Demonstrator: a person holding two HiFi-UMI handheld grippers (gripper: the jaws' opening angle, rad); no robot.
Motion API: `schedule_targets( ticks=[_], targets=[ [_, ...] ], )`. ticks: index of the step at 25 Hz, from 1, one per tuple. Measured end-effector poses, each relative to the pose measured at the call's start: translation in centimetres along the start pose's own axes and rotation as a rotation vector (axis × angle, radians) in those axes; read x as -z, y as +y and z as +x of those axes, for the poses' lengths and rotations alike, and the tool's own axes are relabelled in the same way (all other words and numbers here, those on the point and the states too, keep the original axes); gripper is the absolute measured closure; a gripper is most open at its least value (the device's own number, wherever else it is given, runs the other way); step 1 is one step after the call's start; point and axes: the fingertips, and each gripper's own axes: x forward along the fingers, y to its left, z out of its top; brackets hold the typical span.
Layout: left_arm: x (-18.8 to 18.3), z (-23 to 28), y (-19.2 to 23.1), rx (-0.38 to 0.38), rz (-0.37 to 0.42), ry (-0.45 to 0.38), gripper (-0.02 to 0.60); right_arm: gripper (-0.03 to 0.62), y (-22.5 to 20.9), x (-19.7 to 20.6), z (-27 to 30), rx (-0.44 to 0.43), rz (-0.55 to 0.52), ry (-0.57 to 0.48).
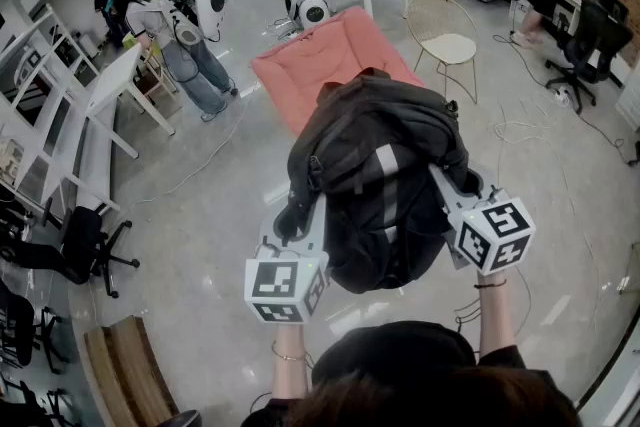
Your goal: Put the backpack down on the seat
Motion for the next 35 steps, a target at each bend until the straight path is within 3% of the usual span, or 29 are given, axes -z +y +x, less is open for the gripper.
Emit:
schedule_targets(
  ticks=[18,26,35],
  targets=[
    [0.4,0.7,-0.3,-0.011,0.001,0.034,0.478,0.517,-0.8,0.8,0.3,-0.002,0.036,0.021],
    [1.0,4.2,-3.5,-0.046,-0.020,0.067,0.478,0.517,-5.8,1.4,0.8,-0.032,0.057,0.037],
    [2.2,7.8,-2.1,-0.054,-0.028,0.095,0.479,0.517,-7.8,2.8,4.5,-0.036,0.089,0.056]
  ],
)
